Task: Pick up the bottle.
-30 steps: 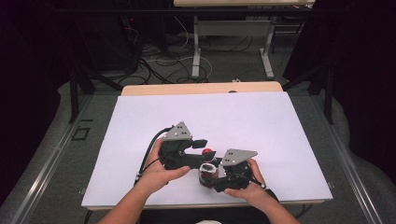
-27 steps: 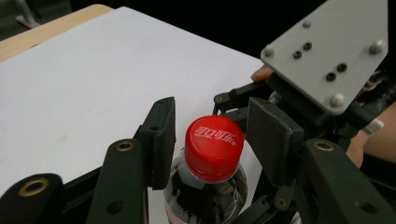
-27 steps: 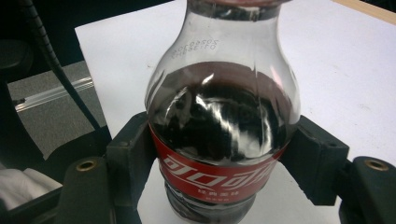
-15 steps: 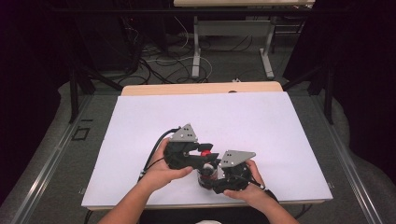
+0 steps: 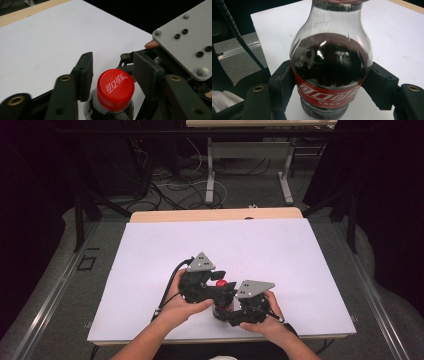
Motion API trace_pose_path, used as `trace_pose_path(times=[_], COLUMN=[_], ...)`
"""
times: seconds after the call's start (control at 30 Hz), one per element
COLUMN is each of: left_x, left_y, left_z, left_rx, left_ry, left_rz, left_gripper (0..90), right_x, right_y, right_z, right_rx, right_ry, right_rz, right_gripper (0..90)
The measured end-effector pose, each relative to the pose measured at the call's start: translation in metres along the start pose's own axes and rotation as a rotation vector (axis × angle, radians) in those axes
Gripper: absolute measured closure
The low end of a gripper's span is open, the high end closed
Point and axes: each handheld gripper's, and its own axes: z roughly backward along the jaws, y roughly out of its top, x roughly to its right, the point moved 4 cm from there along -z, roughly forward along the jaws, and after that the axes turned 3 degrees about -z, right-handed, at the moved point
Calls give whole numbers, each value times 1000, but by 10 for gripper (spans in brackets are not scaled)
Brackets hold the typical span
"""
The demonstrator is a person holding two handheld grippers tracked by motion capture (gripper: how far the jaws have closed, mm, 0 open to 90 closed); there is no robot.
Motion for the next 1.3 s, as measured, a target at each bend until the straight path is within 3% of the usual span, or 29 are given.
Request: trace_pose_path(times=[0.13, 0.27, 0.33, 0.63, 0.7, 0.8, 0.97, 1.03, 1.17, 1.23, 1.3], left_x=[-3, -5, -7, -10, -8, -4, 1, 2, 4, 4, 4], left_y=[1, -2, -5, -7, -7, -6, -5, -5, -3, -2, -2], left_z=[9, 16, 16, 5, 3, 1, -1, -1, -2, -1, 0], left_rx=[4, -13, -26, 5, 5, 12, 19, 15, 4, -19, -24], left_ry=[-18, -61, -54, -121, -116, -74, 30, 53, 64, 44, -1], left_rz=[-36, -72, -86, -62, -63, -62, -8, 13, 20, 16, 18], left_gripper=[452, 456, 477, 549, 588, 612, 615, 615, 614, 605, 535], right_x=[0, 0, -1, -3, -3, -1, 0, 0, -1, -1, -1], right_y=[0, 1, 1, 1, 0, 0, 0, 0, 0, 0, 0], right_z=[0, 0, 0, -1, -1, -2, -2, -2, -1, -1, -1], right_rx=[7, 7, 8, 4, -10, 5, -1, 1, 2, 0, 1], right_ry=[6, 9, 12, 14, 19, 5, -13, -16, -16, -13, -13], right_rz=[0, 0, -1, 14, 16, 10, 4, 0, 3, 3, 4], right_gripper=[305, 305, 305, 306, 306, 305, 306, 306, 306, 306, 306])
